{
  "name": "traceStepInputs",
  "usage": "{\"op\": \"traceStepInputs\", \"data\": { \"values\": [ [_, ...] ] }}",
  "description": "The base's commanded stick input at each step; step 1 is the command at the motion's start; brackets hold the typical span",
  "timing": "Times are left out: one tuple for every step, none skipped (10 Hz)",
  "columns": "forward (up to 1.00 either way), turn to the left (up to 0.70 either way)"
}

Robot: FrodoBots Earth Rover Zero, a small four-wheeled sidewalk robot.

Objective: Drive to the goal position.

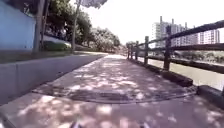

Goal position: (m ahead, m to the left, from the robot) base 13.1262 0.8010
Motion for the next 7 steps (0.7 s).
{"op": "traceStepInputs", "data": {
  "values": [
    [0.0,0.0],
    [0.0,0.0],
    [0.0,0.0],
    [0.0,0.0],
    [0.96,0.0],
    [1.0,0.0],
    [1.0,0.0]
  ]
}}
